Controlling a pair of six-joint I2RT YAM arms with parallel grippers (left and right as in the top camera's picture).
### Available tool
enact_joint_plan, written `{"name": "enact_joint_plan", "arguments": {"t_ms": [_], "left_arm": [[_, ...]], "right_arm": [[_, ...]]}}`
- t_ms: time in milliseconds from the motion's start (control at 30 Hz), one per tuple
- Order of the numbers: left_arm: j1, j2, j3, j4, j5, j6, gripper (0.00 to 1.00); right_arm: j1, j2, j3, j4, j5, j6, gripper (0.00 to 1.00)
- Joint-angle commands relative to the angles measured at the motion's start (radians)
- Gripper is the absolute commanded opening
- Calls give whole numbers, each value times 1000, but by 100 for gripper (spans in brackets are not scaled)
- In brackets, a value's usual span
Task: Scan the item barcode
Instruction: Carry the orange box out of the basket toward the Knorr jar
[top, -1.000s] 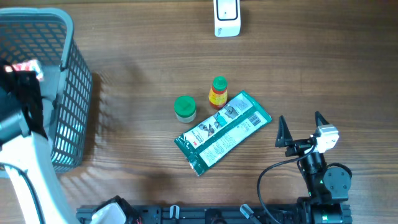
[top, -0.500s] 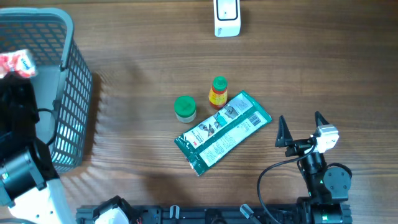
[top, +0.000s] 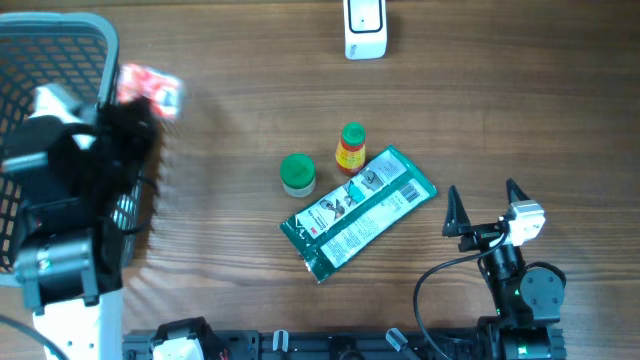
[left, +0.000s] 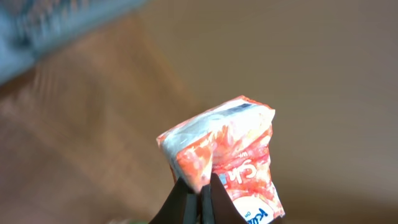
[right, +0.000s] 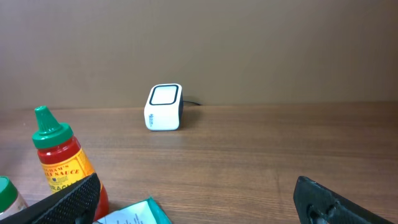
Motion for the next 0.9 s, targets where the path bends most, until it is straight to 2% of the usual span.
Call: {"name": "enact_joint_plan", "arguments": {"t_ms": [0, 200, 367, 667, 867], "left_arm": [[-111, 42, 13, -104, -168, 51, 4], [-235, 166, 11, -234, -227, 51, 4], [-305, 315, 11, -253, -227, 48, 4], [-340, 567, 11, -254, -227, 42, 4], [-346, 678, 11, -240, -230, 108, 4]], "right_arm": [[4, -3, -1, 5, 18, -6, 100], [4, -3, -1, 5, 18, -6, 100], [4, -3, -1, 6, 18, -6, 100], [4, -3, -1, 5, 18, -6, 100], [4, -3, -1, 5, 18, -6, 100]]}}
